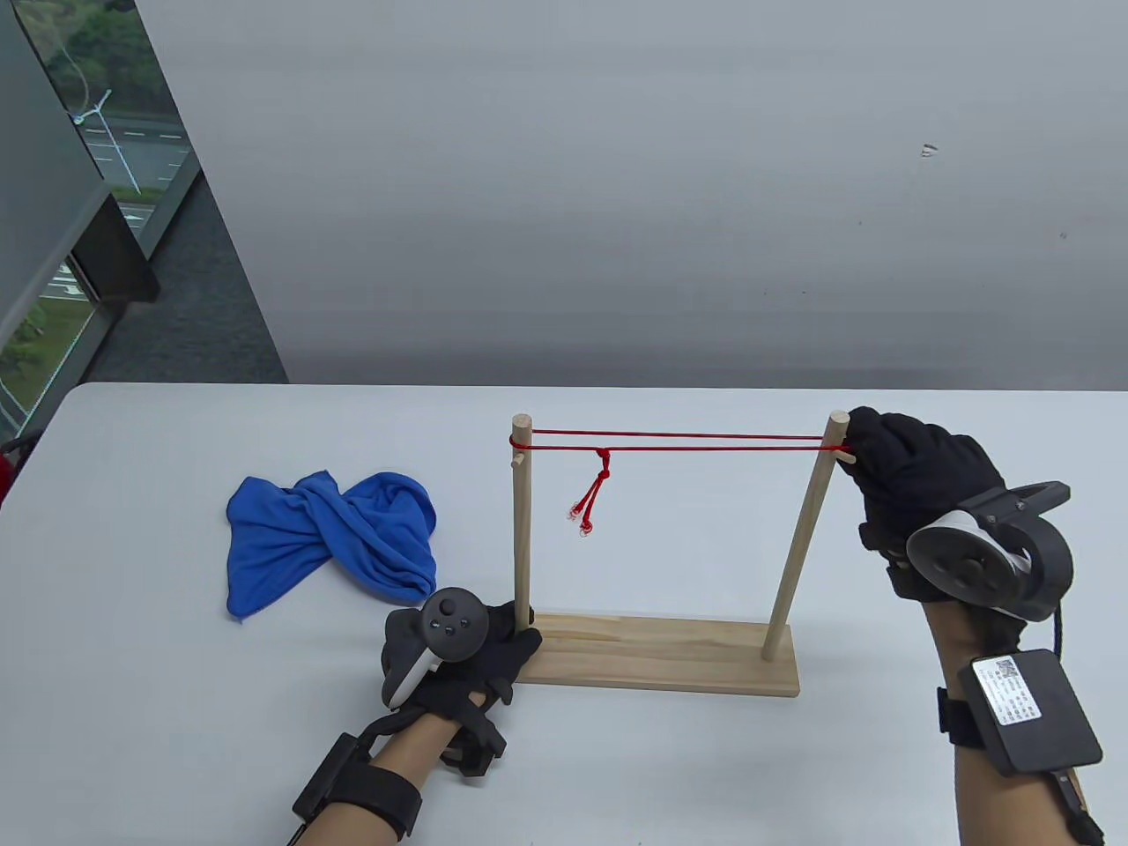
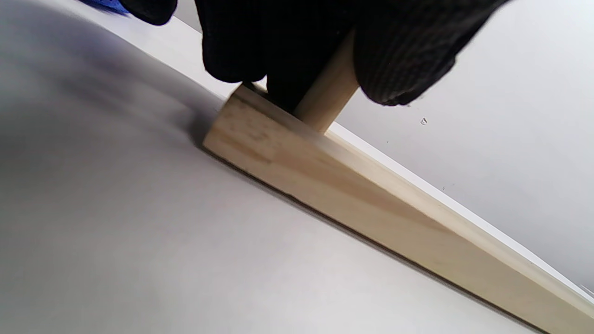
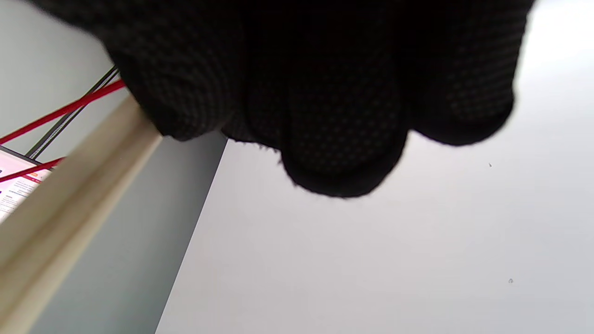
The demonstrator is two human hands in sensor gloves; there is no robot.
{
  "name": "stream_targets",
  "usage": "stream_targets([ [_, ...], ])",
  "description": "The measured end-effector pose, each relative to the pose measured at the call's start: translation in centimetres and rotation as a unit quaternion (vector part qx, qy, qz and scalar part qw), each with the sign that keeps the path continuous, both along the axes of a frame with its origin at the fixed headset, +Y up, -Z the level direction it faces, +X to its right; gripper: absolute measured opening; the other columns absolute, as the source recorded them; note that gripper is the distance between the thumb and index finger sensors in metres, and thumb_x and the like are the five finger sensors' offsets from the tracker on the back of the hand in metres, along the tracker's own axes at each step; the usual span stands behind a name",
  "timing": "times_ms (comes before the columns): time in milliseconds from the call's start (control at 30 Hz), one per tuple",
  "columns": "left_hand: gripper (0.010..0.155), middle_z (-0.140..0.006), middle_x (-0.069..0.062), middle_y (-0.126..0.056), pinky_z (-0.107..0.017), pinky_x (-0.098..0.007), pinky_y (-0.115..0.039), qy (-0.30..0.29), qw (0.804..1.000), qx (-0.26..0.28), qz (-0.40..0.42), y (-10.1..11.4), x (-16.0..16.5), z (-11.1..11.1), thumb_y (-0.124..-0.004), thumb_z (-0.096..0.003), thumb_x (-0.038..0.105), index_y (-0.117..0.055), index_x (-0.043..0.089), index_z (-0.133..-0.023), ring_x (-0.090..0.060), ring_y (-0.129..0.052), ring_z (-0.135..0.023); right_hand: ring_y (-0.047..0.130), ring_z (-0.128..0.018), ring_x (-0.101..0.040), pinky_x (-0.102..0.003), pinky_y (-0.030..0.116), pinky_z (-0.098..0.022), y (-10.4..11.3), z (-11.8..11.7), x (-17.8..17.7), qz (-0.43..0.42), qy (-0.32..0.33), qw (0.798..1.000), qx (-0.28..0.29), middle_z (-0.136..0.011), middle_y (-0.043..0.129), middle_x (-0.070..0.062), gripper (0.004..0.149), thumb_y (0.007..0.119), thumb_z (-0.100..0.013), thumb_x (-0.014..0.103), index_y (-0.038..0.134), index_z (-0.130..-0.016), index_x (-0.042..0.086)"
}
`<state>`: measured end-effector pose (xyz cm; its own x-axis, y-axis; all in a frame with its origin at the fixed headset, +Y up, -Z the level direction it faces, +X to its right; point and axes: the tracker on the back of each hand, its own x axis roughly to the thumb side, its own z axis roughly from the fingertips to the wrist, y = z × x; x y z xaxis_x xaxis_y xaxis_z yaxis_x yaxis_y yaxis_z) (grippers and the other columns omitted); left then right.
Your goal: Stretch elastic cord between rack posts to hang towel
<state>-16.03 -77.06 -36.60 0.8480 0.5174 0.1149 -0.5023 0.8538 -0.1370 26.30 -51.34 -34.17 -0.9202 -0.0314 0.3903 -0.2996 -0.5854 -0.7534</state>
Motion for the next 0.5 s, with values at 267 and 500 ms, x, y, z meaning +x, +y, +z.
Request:
stream_targets([
  [267,0.05,-0.085,0.009,-0.099,-0.077,-0.061,-0.057,0.0,1.0,-0.002,0.001,-0.01,-0.01,0.0,-0.093,-0.0426,0.051,-0.084,0.032,-0.088,-0.024,-0.088,-0.087,0.104,-0.037,-0.023,-0.045,0.086,-0.034,-0.33,-0.25,-0.22,0.003,0.031,0.998,-0.049,-0.062,0.093,-0.008,0.042,0.086,-0.038,0.035,0.085,-0.076,0.016],
  [500,0.051,-0.085,0.009,-0.099,-0.076,-0.062,-0.057,0.0,1.0,-0.003,0.003,-0.01,-0.06,0.0,-0.093,-0.0424,0.052,-0.084,0.031,-0.088,-0.024,-0.088,-0.087,0.103,-0.04,-0.024,-0.047,0.085,-0.036,-0.8,0.19,0.46,-0.013,0.017,0.997,-0.068,-0.065,0.091,-0.009,0.042,0.082,-0.041,0.037,0.083,-0.079,0.017],
])
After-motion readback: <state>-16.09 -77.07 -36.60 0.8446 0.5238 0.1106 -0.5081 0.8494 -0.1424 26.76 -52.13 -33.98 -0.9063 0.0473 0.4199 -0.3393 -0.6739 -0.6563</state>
